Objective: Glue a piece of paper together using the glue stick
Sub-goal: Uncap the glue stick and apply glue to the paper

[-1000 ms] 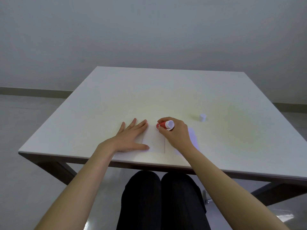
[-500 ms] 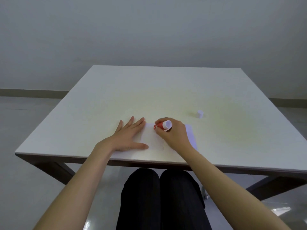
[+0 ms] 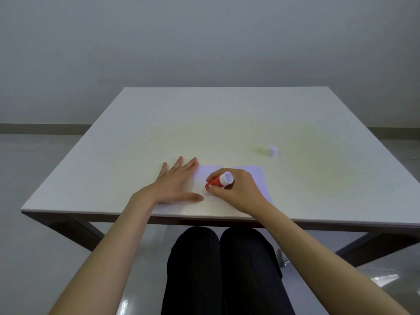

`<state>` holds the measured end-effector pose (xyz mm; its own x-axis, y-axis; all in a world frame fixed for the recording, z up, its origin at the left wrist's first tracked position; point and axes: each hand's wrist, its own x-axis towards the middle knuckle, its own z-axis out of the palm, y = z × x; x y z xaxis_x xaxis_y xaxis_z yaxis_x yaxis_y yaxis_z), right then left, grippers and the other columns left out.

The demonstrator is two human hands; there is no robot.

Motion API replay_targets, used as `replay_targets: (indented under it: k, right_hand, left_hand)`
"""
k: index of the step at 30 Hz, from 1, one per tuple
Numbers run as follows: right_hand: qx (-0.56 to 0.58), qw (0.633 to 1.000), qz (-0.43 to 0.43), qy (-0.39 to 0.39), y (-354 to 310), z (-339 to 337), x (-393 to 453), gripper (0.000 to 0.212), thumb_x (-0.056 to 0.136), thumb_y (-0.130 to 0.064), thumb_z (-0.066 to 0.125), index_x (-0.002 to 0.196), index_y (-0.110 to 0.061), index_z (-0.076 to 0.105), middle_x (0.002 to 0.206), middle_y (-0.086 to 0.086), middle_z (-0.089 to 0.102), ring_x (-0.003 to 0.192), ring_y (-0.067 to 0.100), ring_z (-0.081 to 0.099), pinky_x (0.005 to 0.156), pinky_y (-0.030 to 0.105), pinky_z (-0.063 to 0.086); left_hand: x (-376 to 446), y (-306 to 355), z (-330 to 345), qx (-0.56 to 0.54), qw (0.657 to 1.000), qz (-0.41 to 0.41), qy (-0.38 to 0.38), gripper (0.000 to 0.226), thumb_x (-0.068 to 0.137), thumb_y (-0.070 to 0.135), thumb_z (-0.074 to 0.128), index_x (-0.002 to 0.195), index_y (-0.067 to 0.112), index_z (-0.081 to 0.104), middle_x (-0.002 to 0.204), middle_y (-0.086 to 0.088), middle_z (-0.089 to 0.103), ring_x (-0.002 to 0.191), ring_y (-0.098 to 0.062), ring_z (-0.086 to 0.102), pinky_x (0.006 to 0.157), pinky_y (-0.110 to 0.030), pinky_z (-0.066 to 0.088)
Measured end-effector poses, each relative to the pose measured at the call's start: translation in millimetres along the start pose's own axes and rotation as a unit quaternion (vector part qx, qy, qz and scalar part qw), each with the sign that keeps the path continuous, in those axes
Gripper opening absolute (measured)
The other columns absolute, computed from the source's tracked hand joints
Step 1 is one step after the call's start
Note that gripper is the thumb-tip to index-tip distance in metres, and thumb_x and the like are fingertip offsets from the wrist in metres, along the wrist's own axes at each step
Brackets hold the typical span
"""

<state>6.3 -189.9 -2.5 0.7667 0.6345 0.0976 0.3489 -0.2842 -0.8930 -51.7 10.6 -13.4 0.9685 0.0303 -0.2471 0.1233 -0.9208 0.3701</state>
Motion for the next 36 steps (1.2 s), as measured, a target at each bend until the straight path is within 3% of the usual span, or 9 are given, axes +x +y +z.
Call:
replay_targets:
  k: [3,6,8,15,21,27,30,34,36]
  right_hand:
    - [0.007,0.999,0.003,-0.035,1,-8,-8,0.008,0.072,-0.02,0.071,0.076,-0.028,0.072,0.079,-0.009,0.074,0.073,0.003,0.066,0.069,0.012,0.049]
    - [0.022,0.999,0.042,0.024,3,-21,-1,0.007,0.075,-0.017,0.069,0.079,-0.023,0.072,0.081,0.001,0.075,0.078,0.021,0.069,0.068,0.031,0.054]
    - [0.013,0.998,0.049,0.045,2,-25,0,0.007,0.077,-0.016,0.068,0.081,-0.019,0.072,0.081,0.001,0.075,0.08,0.023,0.068,0.067,0.032,0.053]
    - [0.025,0.998,0.037,-0.043,-2,-28,-9,0.006,0.072,-0.011,0.07,0.077,-0.013,0.073,0.072,-0.003,0.073,0.062,0.01,0.066,0.07,0.032,0.056]
    - [0.021,0.997,0.063,0.033,-2,-35,6,0.009,0.077,-0.014,0.067,0.084,-0.015,0.073,0.086,0.004,0.076,0.082,0.024,0.07,0.077,0.039,0.056]
    - [0.026,0.995,0.031,-0.089,-4,-21,2,0.007,0.073,-0.017,0.07,0.079,-0.019,0.073,0.081,0.003,0.076,0.078,0.018,0.071,0.083,0.038,0.057]
    - [0.028,0.998,0.041,-0.028,1,-27,23,0.006,0.074,-0.016,0.071,0.08,-0.014,0.074,0.082,-0.008,0.075,0.081,0.013,0.069,0.083,0.035,0.055]
    - [0.051,0.993,0.079,0.068,8,-32,42,0.008,0.074,-0.014,0.068,0.073,-0.007,0.072,0.088,-0.009,0.074,0.087,0.015,0.069,0.083,0.038,0.053]
    - [0.028,0.995,0.068,0.069,9,-25,40,0.006,0.075,-0.018,0.068,0.073,-0.014,0.073,0.09,-0.012,0.074,0.086,0.008,0.067,0.079,0.028,0.052]
  left_hand:
    - [0,-2,0,0.005,1.0,-0.001,0.0,0.102,0.078,0.061,0.058,0.151,0.026,-0.004,0.159,0.015,-0.011,0.146,-0.013,-0.019,0.117,-0.047,-0.014]
    - [0,-2,0,0.002,1.0,-0.002,-0.005,0.101,0.078,0.06,0.058,0.151,0.027,-0.004,0.159,0.016,-0.011,0.145,-0.012,-0.02,0.117,-0.047,-0.015]
    - [0,-1,0,0.002,1.0,-0.005,-0.004,0.101,0.078,0.059,0.059,0.151,0.027,-0.003,0.159,0.016,-0.011,0.145,-0.012,-0.02,0.117,-0.047,-0.015]
    - [0,-1,1,-0.001,1.0,-0.003,-0.001,0.101,0.078,0.059,0.059,0.151,0.026,-0.003,0.159,0.016,-0.01,0.146,-0.013,-0.019,0.117,-0.048,-0.015]
    - [1,-4,2,-0.008,1.0,-0.002,0.0,0.101,0.078,0.06,0.059,0.151,0.028,-0.003,0.158,0.019,-0.01,0.145,-0.01,-0.02,0.116,-0.045,-0.017]
    - [2,-6,3,-0.004,1.0,0.001,0.002,0.103,0.076,0.062,0.058,0.151,0.028,-0.004,0.159,0.018,-0.011,0.145,-0.011,-0.02,0.116,-0.046,-0.017]
    - [2,-6,3,0.007,1.0,0.001,-0.001,0.101,0.077,0.062,0.056,0.15,0.029,-0.005,0.158,0.018,-0.012,0.145,-0.011,-0.021,0.116,-0.045,-0.018]
    - [2,-5,3,0.006,1.0,0.001,-0.002,0.101,0.078,0.062,0.056,0.15,0.029,-0.006,0.158,0.018,-0.013,0.144,-0.011,-0.022,0.115,-0.045,-0.018]
    - [2,-5,3,0.015,1.0,0.002,-0.004,0.101,0.078,0.063,0.055,0.15,0.028,-0.007,0.158,0.017,-0.013,0.144,-0.011,-0.022,0.116,-0.046,-0.017]
